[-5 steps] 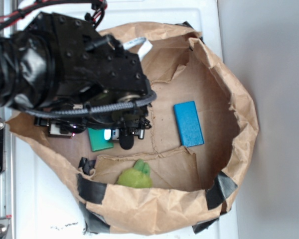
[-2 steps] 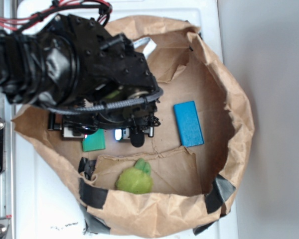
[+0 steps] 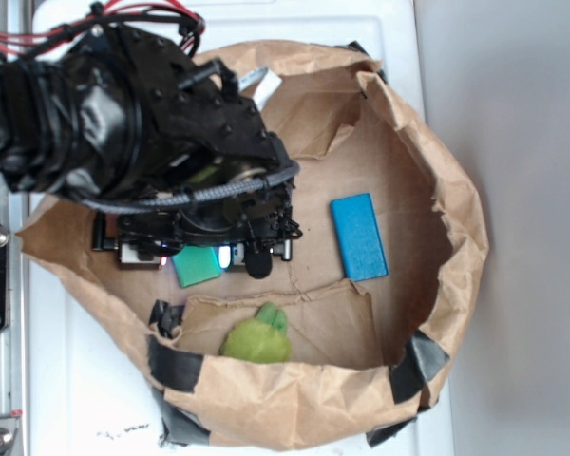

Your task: Grab the green block.

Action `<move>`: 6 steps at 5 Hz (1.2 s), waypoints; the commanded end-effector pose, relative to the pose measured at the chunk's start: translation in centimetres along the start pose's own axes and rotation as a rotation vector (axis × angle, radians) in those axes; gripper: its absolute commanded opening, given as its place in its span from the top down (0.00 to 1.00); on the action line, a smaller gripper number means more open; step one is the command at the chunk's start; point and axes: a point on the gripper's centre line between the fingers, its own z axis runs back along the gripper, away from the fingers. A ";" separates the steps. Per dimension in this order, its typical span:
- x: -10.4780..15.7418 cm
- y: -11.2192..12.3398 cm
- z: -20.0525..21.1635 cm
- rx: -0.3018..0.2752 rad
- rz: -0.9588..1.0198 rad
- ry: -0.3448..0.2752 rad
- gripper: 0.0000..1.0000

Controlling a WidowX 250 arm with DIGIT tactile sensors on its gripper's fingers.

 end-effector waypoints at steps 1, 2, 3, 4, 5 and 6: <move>0.2 0.7 -1.3 0.027 -0.004 -0.027 0.00; 0.4 2.0 -1.1 0.045 -0.031 -0.034 0.00; 0.6 2.4 -1.6 0.039 -0.033 -0.048 0.08; 0.7 2.2 -1.7 0.026 -0.020 -0.051 1.00; 0.7 2.2 -1.8 0.020 -0.030 -0.078 1.00; 0.9 2.3 -1.9 0.019 -0.064 -0.106 1.00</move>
